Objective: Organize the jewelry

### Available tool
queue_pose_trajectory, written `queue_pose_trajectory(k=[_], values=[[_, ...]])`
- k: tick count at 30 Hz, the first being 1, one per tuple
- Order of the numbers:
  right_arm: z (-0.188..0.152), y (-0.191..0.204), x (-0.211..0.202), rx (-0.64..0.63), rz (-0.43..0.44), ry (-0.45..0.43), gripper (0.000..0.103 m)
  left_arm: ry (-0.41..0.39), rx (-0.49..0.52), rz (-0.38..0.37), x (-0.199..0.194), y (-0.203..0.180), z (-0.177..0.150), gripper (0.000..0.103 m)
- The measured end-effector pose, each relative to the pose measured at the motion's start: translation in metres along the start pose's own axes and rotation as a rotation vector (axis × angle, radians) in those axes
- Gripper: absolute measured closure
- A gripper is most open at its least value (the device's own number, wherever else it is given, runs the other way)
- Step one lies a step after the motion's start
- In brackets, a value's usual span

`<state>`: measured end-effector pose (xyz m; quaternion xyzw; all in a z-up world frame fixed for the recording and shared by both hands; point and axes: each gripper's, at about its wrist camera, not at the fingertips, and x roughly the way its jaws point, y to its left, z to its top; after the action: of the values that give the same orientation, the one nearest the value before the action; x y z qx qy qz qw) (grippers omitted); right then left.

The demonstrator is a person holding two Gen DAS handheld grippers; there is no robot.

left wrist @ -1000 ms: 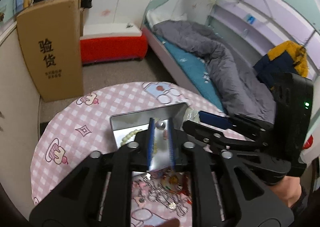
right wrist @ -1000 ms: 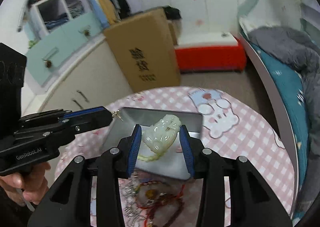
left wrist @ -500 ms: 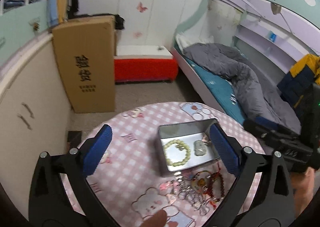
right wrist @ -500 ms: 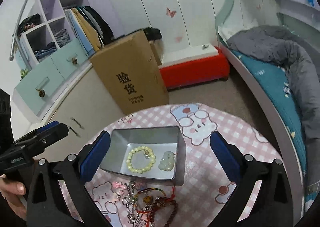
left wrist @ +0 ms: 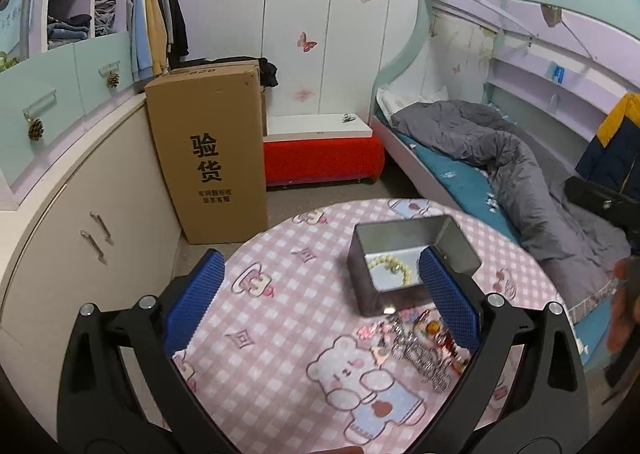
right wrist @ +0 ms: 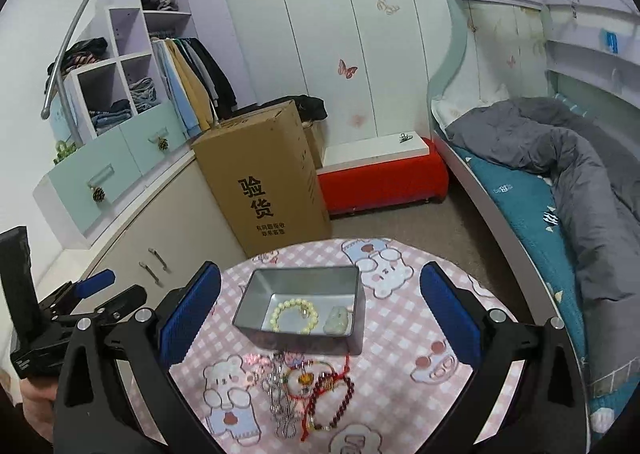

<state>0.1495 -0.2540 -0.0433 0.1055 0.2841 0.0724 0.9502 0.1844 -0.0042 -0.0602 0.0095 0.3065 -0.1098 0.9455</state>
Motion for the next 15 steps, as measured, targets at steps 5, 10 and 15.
queue_pose_trajectory(k=[5, 10, 15], values=[[-0.026, 0.003, -0.008, -0.006, -0.012, 0.027, 0.007, 0.049, 0.004, -0.032, 0.007, -0.002, -0.027, 0.007], [-0.064, -0.005, -0.001, 0.008, -0.031, 0.111, 0.007, 0.132, 0.034, -0.078, 0.025, -0.013, -0.063, 0.007], [-0.099, -0.016, 0.015, 0.052, -0.037, 0.214, 0.007, 0.191, 0.096, -0.052, 0.052, -0.029, -0.088, 0.007]])
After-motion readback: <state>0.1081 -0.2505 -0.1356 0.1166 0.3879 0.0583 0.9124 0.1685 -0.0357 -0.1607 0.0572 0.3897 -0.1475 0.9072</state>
